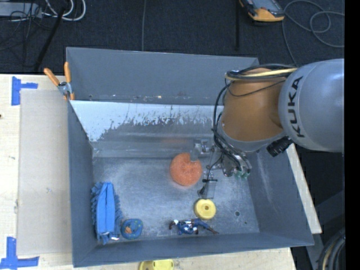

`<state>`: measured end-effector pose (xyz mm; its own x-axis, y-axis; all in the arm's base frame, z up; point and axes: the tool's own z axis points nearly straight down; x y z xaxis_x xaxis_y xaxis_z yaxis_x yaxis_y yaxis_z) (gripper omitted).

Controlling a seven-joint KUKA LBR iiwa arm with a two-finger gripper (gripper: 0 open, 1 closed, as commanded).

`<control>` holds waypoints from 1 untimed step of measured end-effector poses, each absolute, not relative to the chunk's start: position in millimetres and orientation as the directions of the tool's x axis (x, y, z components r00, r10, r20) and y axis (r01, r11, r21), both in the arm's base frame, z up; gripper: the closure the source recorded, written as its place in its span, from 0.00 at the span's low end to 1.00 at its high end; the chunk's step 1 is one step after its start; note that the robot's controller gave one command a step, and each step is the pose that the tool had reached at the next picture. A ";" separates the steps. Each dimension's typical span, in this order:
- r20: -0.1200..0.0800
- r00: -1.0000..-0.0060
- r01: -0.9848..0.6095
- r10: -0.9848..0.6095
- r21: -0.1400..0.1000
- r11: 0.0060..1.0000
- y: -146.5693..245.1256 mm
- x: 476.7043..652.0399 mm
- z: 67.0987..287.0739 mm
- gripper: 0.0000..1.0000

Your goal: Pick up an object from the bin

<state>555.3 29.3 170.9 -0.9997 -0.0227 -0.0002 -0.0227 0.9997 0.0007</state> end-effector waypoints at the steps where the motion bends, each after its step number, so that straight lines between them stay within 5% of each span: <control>1: 0.001 -1.000 0.016 0.016 0.000 1.000 9.4 497.4 151.3 0.00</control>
Offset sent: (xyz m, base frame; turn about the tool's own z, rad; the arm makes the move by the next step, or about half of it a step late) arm -0.0827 -0.0050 -0.1009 -0.0522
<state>497.4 9.4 151.3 -0.9999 0.0156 0.0007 0.0156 0.9999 0.0003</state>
